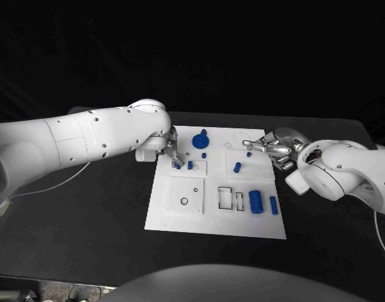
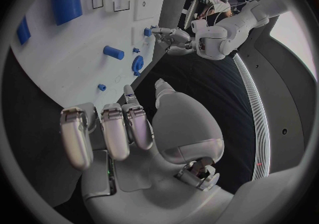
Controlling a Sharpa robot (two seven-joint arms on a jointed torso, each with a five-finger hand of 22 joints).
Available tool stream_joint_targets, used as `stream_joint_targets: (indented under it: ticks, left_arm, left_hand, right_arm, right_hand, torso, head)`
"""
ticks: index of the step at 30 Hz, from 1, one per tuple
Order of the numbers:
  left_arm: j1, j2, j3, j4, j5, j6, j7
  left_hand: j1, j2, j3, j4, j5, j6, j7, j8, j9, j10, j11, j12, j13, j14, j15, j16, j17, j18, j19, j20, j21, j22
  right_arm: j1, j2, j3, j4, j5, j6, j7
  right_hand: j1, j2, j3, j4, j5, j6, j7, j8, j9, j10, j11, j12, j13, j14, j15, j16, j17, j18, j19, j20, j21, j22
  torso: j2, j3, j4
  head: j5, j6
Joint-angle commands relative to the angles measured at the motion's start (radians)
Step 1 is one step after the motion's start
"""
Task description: Assemble the parts on the task board
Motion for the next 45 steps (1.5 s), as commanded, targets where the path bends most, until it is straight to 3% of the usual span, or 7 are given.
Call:
stream_joint_targets:
  ticks: [1,45]
  left_arm:
    - [0.0,0.003,0.0,-0.002,-0.008,0.012,-0.048]
    - [-0.008,0.009,-0.001,-0.016,-0.003,0.024,-0.038]
  left_hand:
    - [0.003,0.009,0.008,0.0,-0.001,0.007,-0.005,0.003,0.001,0.104,-0.005,0.002,0.263,0.106,-0.007,0.003,0.263,0.006,0.054,-0.007,-0.006,0.246]
    - [0.003,0.009,0.015,0.0,-0.01,0.003,-0.003,0.0,0.001,0.104,-0.004,0.002,0.263,0.106,-0.005,0.003,0.263,0.007,0.05,-0.007,-0.01,0.245]
  right_arm:
    - [0.0,0.001,0.0,0.001,-0.006,0.012,0.003]
    - [0.0,0.006,0.0,0.0,-0.005,0.01,0.004]
  right_hand:
    - [-0.001,0.013,-0.004,-0.001,0.006,-0.008,0.001,0.005,0.002,0.105,0.009,0.004,0.263,0.104,0.008,0.004,0.263,-0.014,0.106,0.006,0.004,0.263]
    - [-0.001,0.013,-0.004,-0.001,0.006,-0.008,0.001,0.005,0.002,0.105,0.009,0.004,0.263,0.104,0.008,0.004,0.263,-0.014,0.106,0.006,0.004,0.263]
  torso:
    - [0.0,-0.0002,0.0002]
    - [0.0,-0.0007,-0.0011]
  head:
    - [0.0,0.001]
    - [-0.001,0.002]
